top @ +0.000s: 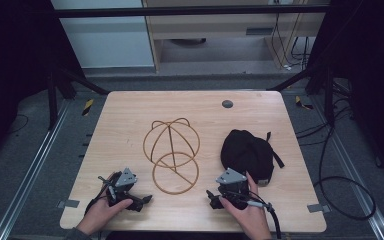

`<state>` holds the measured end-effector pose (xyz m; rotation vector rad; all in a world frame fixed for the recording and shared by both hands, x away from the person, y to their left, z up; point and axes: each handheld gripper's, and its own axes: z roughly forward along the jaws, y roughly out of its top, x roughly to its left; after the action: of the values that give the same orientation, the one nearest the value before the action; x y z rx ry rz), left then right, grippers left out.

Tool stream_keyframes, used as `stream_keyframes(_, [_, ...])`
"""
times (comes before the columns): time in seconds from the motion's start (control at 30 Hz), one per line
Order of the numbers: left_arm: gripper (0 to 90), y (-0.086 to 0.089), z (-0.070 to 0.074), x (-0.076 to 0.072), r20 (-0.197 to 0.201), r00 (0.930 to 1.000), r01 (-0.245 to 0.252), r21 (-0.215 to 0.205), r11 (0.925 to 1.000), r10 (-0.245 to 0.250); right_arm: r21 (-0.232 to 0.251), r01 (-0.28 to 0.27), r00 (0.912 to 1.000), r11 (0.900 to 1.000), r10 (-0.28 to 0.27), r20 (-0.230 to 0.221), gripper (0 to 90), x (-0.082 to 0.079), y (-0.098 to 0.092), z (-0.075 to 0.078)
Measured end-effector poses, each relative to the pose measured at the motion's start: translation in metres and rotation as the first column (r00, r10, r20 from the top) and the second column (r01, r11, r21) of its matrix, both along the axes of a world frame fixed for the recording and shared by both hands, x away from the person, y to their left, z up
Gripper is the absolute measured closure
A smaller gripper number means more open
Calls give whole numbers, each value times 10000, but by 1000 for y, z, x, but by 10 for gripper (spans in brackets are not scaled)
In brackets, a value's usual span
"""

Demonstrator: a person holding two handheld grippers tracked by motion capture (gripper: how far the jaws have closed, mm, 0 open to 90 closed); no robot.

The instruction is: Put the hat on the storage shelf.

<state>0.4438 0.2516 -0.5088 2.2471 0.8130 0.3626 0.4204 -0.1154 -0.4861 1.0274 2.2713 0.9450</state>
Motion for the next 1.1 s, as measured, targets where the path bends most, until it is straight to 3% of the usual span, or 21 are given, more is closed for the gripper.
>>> stream_keyframes(0.17, [0,0,0,0,4,10000,-24,-7,10000,24,154,491,9984,9987,-495,273,69,-4,-8,10])
stream_keyframes(0.2, [0,-1,0,-1,-13,10000,33,-14,10000,-33,-85,919,9943,9957,-913,547,75,-6,-13,13])
stream_keyframes(0.37, [0,-1,0,-1,-3,10000,61,-18,10000,-61,-125,1480,9860,9889,-1465,794,74,-7,-23,18])
stream_keyframes(0.47, [0,-1,0,-1,1,10000,57,-20,10000,-57,-59,1934,9783,9811,-1924,773,75,-6,-31,20])
stream_keyframes(0.57, [0,-1,0,-2,8,10000,46,-21,10000,-46,-404,2477,9650,9680,-2428,987,78,-6,-39,20])
stream_keyframes(0.63, [0,-1,0,-2,5,10000,49,-21,10000,-49,-184,2704,9595,9626,-2679,869,74,-5,-44,21])
stream_keyframes(0.77, [0,-1,0,-2,7,10000,50,-17,10000,-50,-200,3093,9463,9508,-3056,1056,92,-5,-51,25])
stream_keyframes(0.93, [0,-1,0,-2,6,10000,50,-21,10000,-50,-73,3147,9480,9492,-3139,532,88,-1,-58,29])
stream_keyframes(0.97, [0,-1,0,-2,5,10000,52,-24,10000,-52,-220,3002,9538,9536,-2999,193,95,4,-61,32])
stream_keyframes(1.1, [0,-1,0,-2,24,10000,41,-29,10000,-41,-716,2697,9623,9603,-2714,-148,85,12,-63,41])
